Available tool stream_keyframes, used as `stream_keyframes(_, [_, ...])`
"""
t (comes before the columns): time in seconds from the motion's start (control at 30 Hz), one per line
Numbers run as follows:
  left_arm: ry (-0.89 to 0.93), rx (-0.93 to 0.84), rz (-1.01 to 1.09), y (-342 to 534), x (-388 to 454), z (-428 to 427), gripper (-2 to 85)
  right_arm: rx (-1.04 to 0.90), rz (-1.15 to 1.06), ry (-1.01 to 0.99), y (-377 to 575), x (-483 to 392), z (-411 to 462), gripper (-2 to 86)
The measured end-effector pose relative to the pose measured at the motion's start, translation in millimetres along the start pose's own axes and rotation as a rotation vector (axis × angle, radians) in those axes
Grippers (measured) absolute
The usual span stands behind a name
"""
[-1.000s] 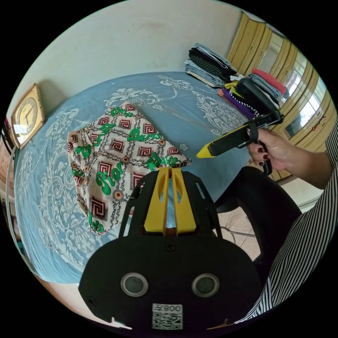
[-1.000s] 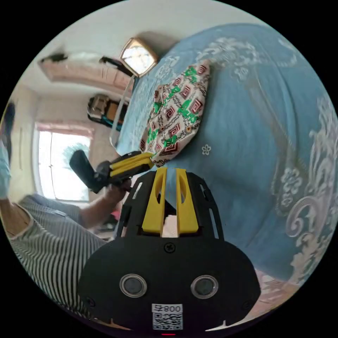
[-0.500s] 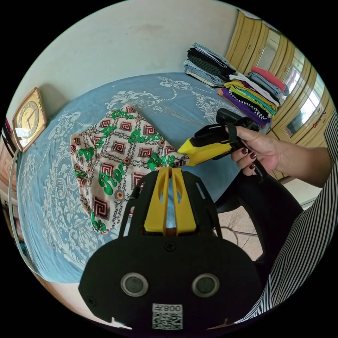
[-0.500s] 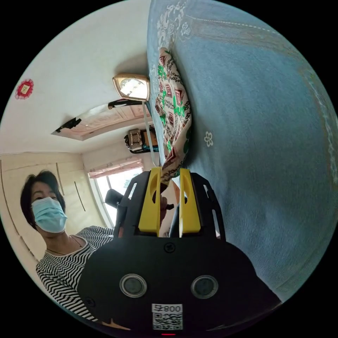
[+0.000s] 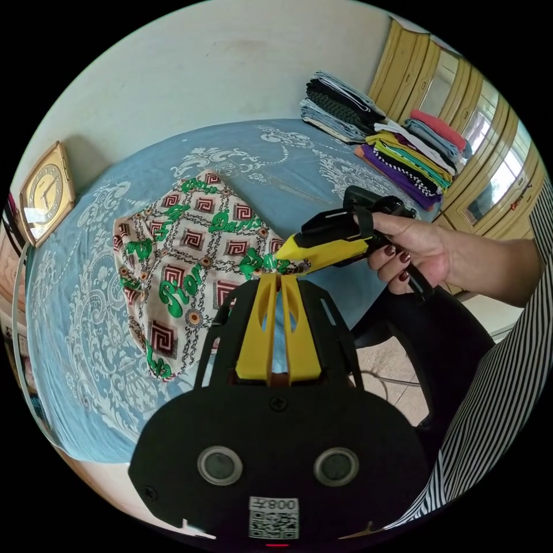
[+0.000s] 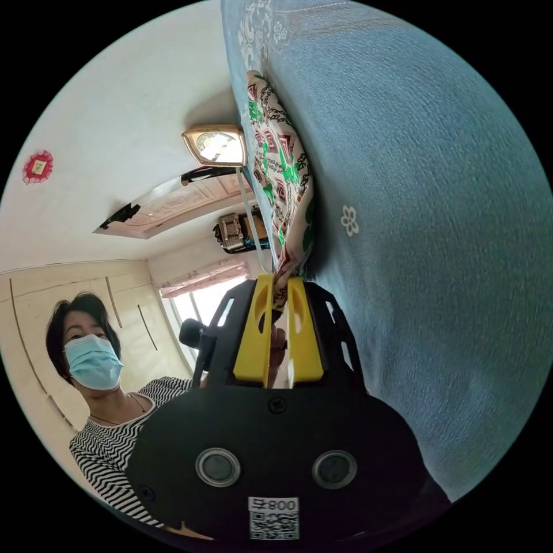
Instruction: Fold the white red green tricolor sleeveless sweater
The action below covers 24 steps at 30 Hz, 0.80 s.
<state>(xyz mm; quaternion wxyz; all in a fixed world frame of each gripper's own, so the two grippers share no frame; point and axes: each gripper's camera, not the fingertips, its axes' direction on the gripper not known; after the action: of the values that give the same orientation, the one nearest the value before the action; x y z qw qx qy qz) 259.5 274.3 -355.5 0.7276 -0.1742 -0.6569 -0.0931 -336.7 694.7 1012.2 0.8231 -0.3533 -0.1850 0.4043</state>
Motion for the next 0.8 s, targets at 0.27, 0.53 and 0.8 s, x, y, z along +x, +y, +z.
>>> stream_keyframes(0.27, [0.230,0.040,-0.436,75.5,-101.1,-15.9,3.4,-0.032,-0.043,-0.050,-12.7,-4.2,-4.9,1.3])
stream_keyframes(0.53, [0.834,0.347,-1.046,189.3,-205.8,19.4,8.4,-0.053,-0.095,-0.111,-26.6,-18.9,-4.2,1.1])
stream_keyframes(0.8, [1.075,0.582,-1.247,234.4,-240.2,40.8,9.6,-0.054,-0.104,-0.127,-31.7,-19.6,-8.7,1.1])
